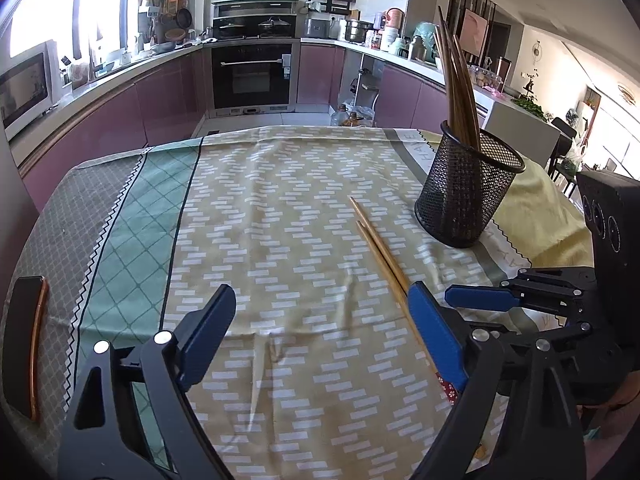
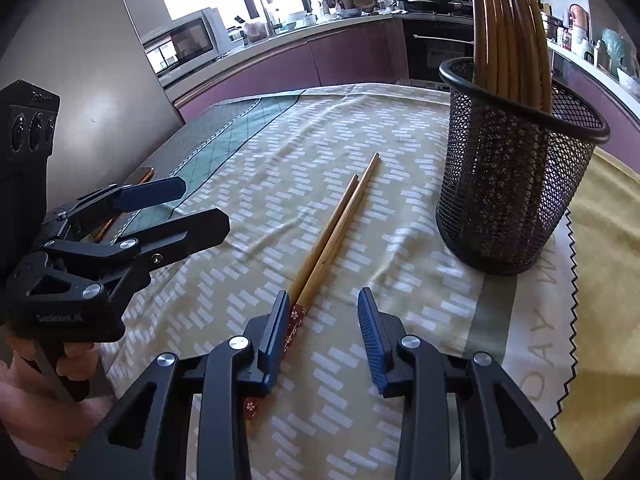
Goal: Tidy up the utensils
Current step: 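Move both open tools back toward the last two chopsticks on the cloth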
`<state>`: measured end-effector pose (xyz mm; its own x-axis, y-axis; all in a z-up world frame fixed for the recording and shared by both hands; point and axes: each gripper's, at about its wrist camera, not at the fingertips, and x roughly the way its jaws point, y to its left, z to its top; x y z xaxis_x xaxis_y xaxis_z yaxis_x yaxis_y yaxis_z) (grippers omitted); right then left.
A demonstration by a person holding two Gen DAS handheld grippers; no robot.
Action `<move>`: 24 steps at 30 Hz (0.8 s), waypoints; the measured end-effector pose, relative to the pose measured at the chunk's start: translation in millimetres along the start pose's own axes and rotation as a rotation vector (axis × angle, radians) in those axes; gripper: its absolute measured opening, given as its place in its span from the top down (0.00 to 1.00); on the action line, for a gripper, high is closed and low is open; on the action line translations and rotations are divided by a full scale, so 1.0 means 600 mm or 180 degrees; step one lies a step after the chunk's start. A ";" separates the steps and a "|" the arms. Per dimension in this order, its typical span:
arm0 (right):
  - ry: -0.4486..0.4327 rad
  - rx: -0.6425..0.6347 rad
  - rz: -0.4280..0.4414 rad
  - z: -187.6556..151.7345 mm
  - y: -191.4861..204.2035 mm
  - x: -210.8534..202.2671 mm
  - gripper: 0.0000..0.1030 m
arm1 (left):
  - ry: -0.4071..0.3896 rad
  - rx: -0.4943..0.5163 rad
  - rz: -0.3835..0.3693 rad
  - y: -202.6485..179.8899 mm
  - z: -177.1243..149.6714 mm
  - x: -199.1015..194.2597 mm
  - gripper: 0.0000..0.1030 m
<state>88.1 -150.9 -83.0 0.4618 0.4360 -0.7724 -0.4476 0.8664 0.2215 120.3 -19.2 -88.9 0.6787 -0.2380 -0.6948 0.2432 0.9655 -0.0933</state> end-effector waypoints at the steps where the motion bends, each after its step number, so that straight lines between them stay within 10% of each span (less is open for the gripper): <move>1: 0.0002 0.0002 -0.0006 0.000 -0.001 0.000 0.68 | 0.0005 0.0002 -0.0003 0.000 0.000 0.001 0.17; 24: -0.0004 0.0050 0.0008 0.019 -0.008 0.009 0.72 | 0.0109 0.0107 -0.0042 -0.015 -0.012 0.018 0.19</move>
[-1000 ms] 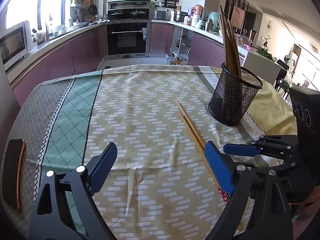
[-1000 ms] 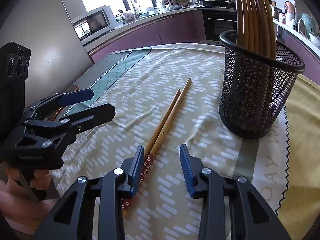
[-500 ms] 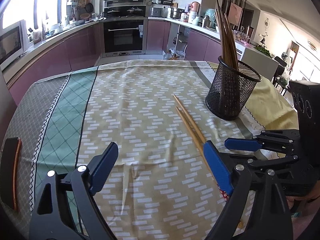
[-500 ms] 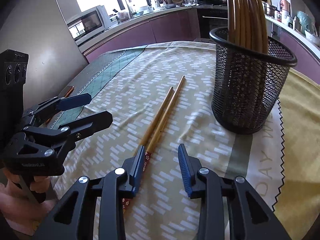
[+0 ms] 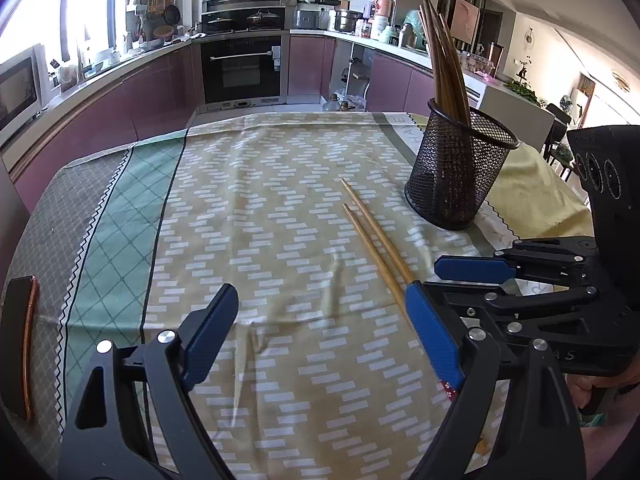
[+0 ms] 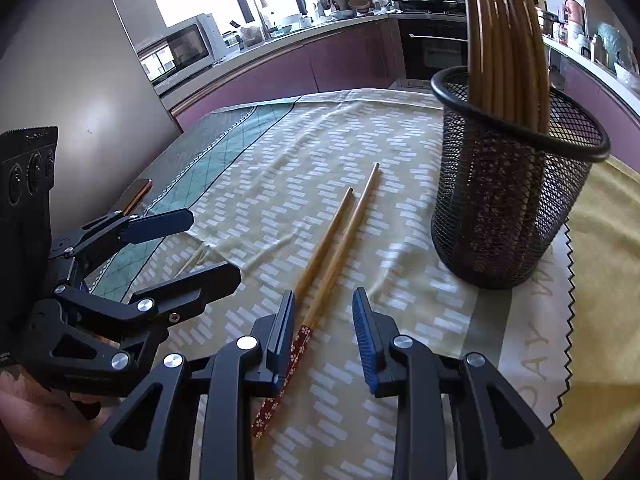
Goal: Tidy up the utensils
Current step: 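Move both open tools back toward the last two chopsticks on the cloth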
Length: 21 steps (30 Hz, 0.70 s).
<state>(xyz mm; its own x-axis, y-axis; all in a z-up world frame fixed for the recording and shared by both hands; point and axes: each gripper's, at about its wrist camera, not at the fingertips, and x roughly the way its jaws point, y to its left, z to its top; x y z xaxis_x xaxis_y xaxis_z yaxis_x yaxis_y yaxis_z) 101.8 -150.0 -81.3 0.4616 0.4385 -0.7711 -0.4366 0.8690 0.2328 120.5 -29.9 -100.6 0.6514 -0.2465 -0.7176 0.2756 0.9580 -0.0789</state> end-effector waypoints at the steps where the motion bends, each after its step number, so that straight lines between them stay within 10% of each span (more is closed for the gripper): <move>1: 0.0018 -0.0023 -0.0049 0.000 0.001 0.004 0.72 | 0.0006 0.0001 0.0005 0.001 -0.001 0.000 0.19; 21: 0.0016 0.0131 -0.0089 -0.006 -0.047 -0.016 0.75 | 0.0359 0.0339 -0.0128 -0.051 -0.002 0.051 0.36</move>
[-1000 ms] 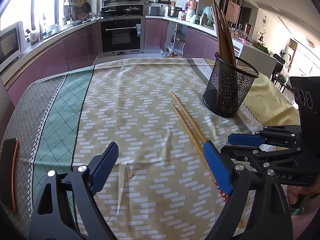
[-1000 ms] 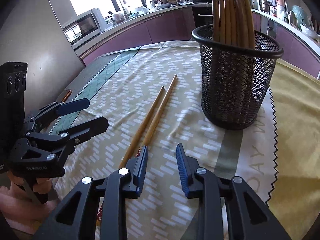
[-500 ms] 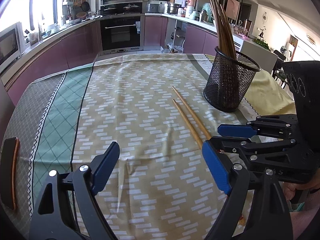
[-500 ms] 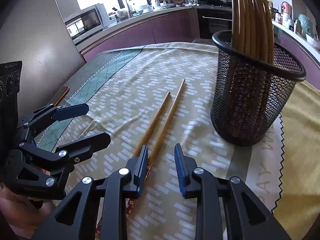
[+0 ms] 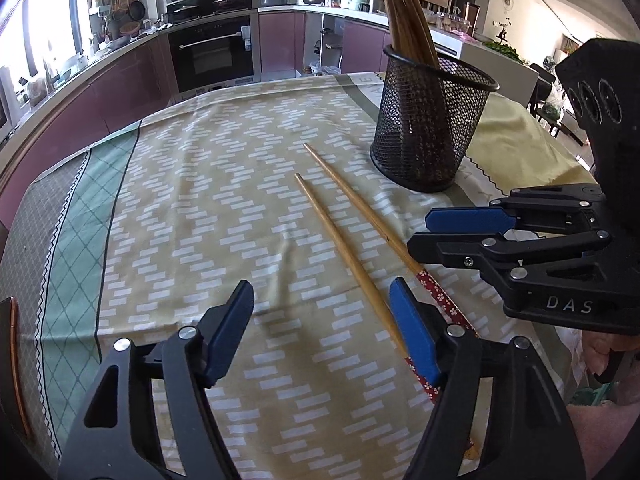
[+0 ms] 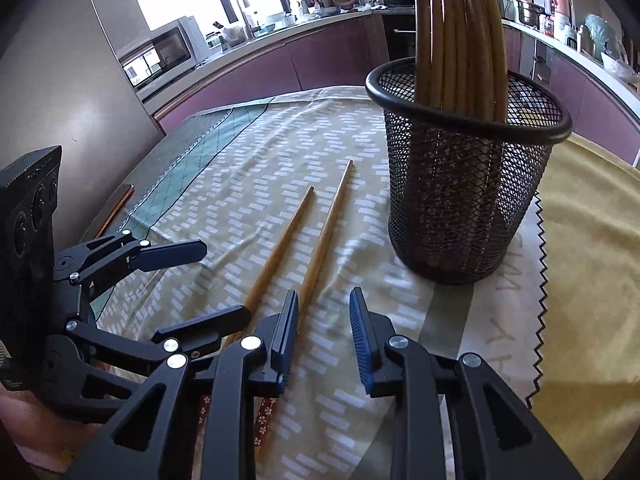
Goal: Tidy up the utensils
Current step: 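Move both open tools back toward the last two chopsticks on the cloth, then close the right tool on a chopstick while the left tool approaches the other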
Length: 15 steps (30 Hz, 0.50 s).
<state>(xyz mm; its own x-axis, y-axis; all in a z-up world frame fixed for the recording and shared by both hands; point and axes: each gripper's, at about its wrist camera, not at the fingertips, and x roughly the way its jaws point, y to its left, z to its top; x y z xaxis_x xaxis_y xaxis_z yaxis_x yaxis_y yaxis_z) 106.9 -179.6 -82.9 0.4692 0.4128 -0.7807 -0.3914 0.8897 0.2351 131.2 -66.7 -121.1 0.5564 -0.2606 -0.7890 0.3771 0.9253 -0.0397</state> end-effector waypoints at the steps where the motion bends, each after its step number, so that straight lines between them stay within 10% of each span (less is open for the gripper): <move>1: -0.0006 0.0010 0.0007 0.000 -0.003 -0.001 0.75 | 0.0012 0.0013 -0.0013 -0.002 0.001 0.003 0.37; 15: -0.0051 -0.0055 -0.0054 0.017 -0.003 0.007 0.75 | 0.0035 -0.0106 0.0121 0.017 0.019 0.017 0.63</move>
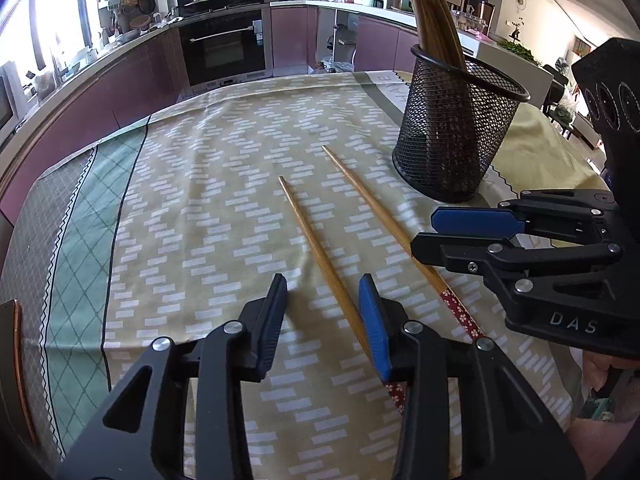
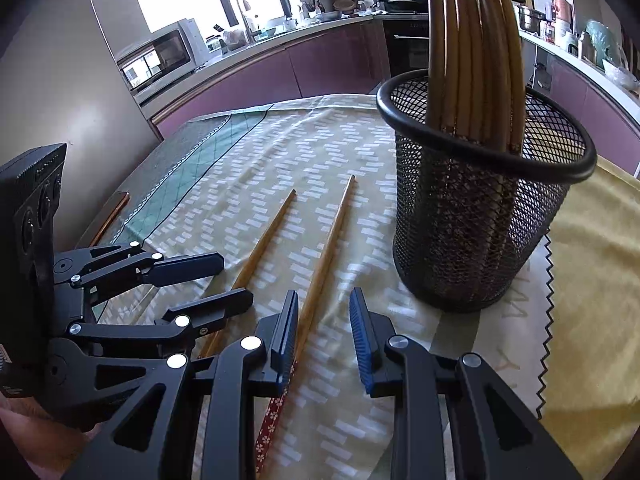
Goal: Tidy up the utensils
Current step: 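Close the right tool on a chopstick while the left tool approaches the other, then lift the right tool's chopstick upright while the left tool grasps and lifts the other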
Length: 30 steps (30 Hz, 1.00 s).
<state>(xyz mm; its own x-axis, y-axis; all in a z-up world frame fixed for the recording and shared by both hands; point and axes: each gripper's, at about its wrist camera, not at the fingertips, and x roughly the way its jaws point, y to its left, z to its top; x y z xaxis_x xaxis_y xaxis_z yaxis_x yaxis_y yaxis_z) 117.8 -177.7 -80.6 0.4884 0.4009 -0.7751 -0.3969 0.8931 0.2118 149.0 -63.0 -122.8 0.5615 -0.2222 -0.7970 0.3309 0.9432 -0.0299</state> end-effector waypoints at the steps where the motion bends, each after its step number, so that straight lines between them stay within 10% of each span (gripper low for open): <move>1: 0.0009 -0.0012 -0.0005 0.002 0.002 0.004 0.75 | -0.0002 -0.0009 -0.0005 0.001 0.001 0.001 0.63; 30: -0.0068 0.0093 -0.0106 0.012 0.005 0.017 0.94 | -0.0042 -0.0381 -0.0005 0.021 0.013 0.012 0.93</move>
<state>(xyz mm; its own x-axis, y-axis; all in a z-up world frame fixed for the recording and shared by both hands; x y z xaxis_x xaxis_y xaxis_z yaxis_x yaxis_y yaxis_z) 126.9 -169.4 -83.8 0.5175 0.3748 -0.7693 -0.3574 0.9115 0.2036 163.1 -54.8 -124.5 0.5713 -0.2263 -0.7889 0.2392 0.9654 -0.1037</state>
